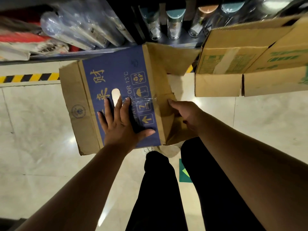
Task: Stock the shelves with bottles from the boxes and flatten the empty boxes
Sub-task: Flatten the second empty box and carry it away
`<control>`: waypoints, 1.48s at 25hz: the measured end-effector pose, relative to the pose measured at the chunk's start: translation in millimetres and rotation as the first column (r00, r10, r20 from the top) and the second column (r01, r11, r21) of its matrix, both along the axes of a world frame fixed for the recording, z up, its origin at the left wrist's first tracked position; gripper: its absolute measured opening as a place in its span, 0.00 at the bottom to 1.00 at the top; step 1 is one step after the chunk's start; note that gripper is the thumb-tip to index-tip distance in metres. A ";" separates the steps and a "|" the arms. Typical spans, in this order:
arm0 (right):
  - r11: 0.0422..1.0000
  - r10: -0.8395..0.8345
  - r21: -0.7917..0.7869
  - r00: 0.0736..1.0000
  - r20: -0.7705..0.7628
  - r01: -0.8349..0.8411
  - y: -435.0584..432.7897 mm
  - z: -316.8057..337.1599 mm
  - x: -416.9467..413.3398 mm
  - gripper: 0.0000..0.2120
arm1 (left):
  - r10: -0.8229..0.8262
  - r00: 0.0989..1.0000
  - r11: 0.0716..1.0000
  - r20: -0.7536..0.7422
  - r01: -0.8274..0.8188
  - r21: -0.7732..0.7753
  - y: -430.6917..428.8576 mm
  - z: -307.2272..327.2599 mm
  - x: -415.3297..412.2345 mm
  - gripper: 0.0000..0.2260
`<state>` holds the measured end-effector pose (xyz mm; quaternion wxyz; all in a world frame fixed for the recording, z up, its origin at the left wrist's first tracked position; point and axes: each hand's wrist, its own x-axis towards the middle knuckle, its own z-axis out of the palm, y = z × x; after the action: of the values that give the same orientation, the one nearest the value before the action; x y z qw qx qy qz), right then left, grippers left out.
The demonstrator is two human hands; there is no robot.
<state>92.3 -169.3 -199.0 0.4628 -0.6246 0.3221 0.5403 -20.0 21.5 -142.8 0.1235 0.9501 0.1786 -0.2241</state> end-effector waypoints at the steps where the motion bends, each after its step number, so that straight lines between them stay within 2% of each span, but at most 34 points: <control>1: 1.000 -0.007 -0.025 0.998 0.061 0.009 -7.2 4.1 2.5 0.40 | 0.012 1.000 1.000 -0.022 -0.012 0.001 -2.4 1.7 1.9 0.57; 3: 0.997 0.007 -0.077 0.985 0.171 0.006 -21.7 12.2 8.1 0.40 | 0.014 0.998 1.000 -0.059 -0.014 0.008 -5.6 4.0 6.0 0.56; 6: 0.990 0.010 -0.136 0.962 0.272 0.028 -39.5 21.0 11.5 0.34 | -0.006 0.999 1.000 -0.052 0.008 0.025 -10.9 6.0 11.4 0.55; 11: 0.985 0.090 -0.171 0.936 0.341 -0.032 -50.2 35.1 -9.9 0.23 | 0.003 0.996 0.999 0.092 0.001 -0.040 -29.6 26.7 32.4 0.44; 14: 0.991 0.085 -0.128 0.910 0.407 -0.035 -42.7 54.4 -22.9 0.10 | -0.225 0.966 0.968 0.131 0.236 -0.079 -40.4 44.6 66.4 0.40; 16: 0.981 0.164 -0.168 0.863 0.478 -0.093 -33.6 70.4 -26.6 0.08 | -0.400 0.905 0.908 0.145 0.413 -0.070 -44.4 52.9 92.3 0.34; 18: 0.980 0.164 -0.183 0.828 0.537 -0.075 -21.3 86.5 -29.5 0.07 | -0.493 0.853 0.858 0.173 0.509 -0.067 -40.8 58.1 109.6 0.26; 19: 0.987 0.120 -0.152 0.825 0.552 -0.043 -14.4 92.1 -32.0 0.06 | -0.458 0.868 0.875 0.190 0.478 -0.074 -38.1 62.7 115.1 0.23; 20: 0.994 0.065 -0.105 0.828 0.558 -0.007 -6.2 99.1 -35.2 0.05 | -0.338 0.923 0.928 0.185 0.359 -0.100 -34.5 65.9 118.0 0.21; 21: 0.998 0.016 -0.056 0.830 0.558 0.019 3.3 105.2 -39.9 0.05 | -0.157 0.979 0.977 0.130 0.173 -0.123 -29.1 66.5 120.3 0.23; 22: 0.999 -0.009 -0.020 0.829 0.559 0.025 13.6 111.8 -45.2 0.04 | 0.007 0.999 0.994 0.045 -0.002 -0.106 -22.5 65.5 122.5 0.29; 23: 1.000 -0.019 0.008 0.828 0.561 0.018 23.6 117.0 -50.7 0.04 | 0.099 0.994 0.993 -0.035 -0.101 -0.057 -17.2 64.5 123.3 0.37; 25: 0.998 -0.021 0.064 0.833 0.552 -0.018 43.0 126.1 -60.2 0.03 | 0.089 0.991 0.994 -0.103 -0.082 0.070 -7.6 67.7 118.9 0.50; 26: 0.994 -0.018 0.097 0.836 0.549 -0.042 52.1 129.0 -64.1 0.05 | 0.095 0.991 0.993 -0.091 -0.088 0.080 -1.3 72.3 115.1 0.51; 28: 0.985 -0.014 0.153 0.842 0.539 -0.081 66.8 134.8 -68.3 0.06 | 0.187 0.981 0.982 -0.054 -0.188 -0.016 9.9 85.8 105.0 0.46; 30: 0.970 -0.019 0.216 0.856 0.517 -0.109 74.4 137.0 -69.4 0.03 | 0.258 0.966 0.962 -0.004 -0.257 -0.087 19.6 101.3 94.2 0.42; 32: 0.964 0.008 0.230 0.879 0.476 -0.134 77.2 132.5 -69.1 0.12 | 0.277 0.960 0.957 0.035 -0.273 -0.094 31.7 110.3 84.0 0.39; 34: 0.966 0.101 0.172 0.891 0.442 -0.194 81.1 120.4 -69.5 0.13 | 0.331 0.942 0.942 0.052 -0.327 -0.076 55.1 114.3 69.4 0.36; 37: 0.949 0.265 0.044 0.866 0.425 -0.312 86.7 98.5 -72.5 0.08 | 0.464 0.883 0.886 0.070 -0.464 -0.022 93.9 118.0 46.6 0.32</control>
<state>19.8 -82.6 -100.5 0.4685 -0.7389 0.0892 0.4761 26.5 115.4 -24.8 0.1822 0.8871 0.3954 -0.1534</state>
